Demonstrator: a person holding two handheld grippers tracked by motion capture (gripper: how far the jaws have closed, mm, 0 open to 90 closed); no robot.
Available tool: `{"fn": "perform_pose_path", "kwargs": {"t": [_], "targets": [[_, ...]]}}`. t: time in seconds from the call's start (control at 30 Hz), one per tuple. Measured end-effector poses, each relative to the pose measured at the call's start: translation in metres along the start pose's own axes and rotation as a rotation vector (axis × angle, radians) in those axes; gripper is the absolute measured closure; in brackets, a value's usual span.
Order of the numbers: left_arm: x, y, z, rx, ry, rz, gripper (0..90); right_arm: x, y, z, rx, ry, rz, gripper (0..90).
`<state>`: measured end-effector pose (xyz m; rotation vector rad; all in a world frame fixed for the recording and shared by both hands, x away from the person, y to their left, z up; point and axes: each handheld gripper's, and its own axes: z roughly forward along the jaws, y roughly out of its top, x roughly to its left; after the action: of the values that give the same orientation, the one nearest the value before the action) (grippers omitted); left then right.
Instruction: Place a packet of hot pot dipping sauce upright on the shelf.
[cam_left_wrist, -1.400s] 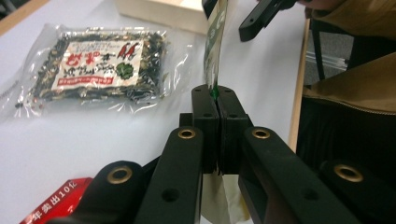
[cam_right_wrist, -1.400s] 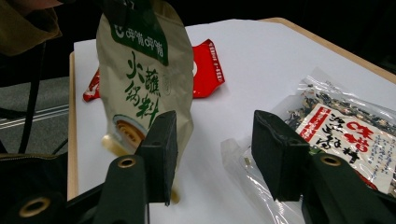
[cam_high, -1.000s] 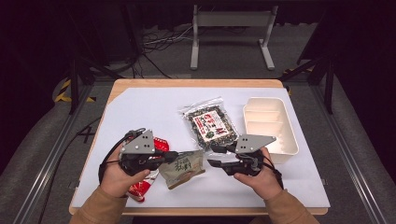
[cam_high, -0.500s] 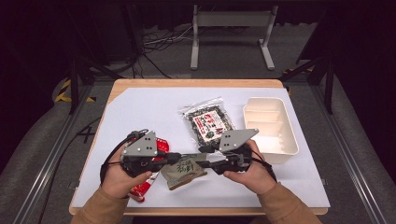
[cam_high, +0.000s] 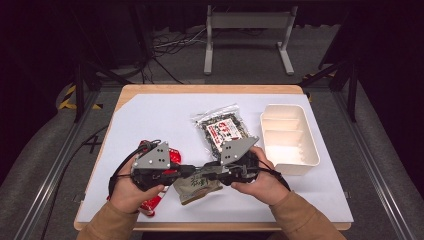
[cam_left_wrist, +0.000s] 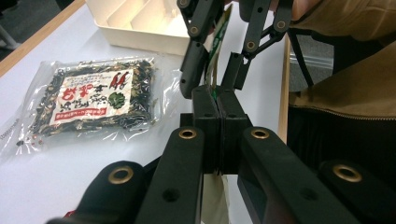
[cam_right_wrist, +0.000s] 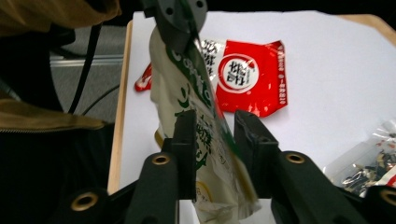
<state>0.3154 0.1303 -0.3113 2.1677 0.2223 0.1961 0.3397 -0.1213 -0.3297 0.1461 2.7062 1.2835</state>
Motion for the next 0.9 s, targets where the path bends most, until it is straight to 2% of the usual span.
{"fn": "perform_pose_path", "kwargs": {"t": [0.03, 0.23, 0.33, 0.47, 0.57, 0.73, 0.8, 0.9], "targets": [[0.000, 0.000, 0.001, 0.000, 0.002, -0.002, 88.7, 0.001, 0.001, 0.001, 0.028, 0.007, -0.013, 73.6], [-0.001, 0.001, 0.003, 0.005, -0.006, -0.003, 88.7, 0.002, 0.002, 0.003, 0.050, 0.000, -0.016, 77.1], [-0.001, 0.001, 0.005, 0.010, -0.009, 0.000, 88.7, 0.002, 0.003, 0.004, 0.077, 0.011, -0.023, 84.8], [0.000, 0.000, 0.005, 0.005, -0.008, -0.005, 88.5, 0.003, 0.005, 0.004, 0.090, 0.013, -0.025, 87.0], [0.002, -0.002, 0.003, -0.019, -0.002, -0.020, 87.9, 0.003, 0.006, 0.002, 0.086, 0.001, -0.025, 88.8], [0.003, -0.004, 0.001, -0.054, -0.017, -0.036, 85.6, 0.004, 0.010, -0.001, 0.089, 0.008, -0.007, 89.7], [0.005, -0.004, 0.000, -0.068, -0.033, -0.056, 80.6, 0.003, 0.011, -0.003, 0.090, 0.029, 0.018, 89.7], [0.008, -0.006, -0.006, -0.130, -0.045, -0.095, 69.5, 0.001, 0.012, -0.007, 0.089, 0.059, 0.054, 89.8]]}}
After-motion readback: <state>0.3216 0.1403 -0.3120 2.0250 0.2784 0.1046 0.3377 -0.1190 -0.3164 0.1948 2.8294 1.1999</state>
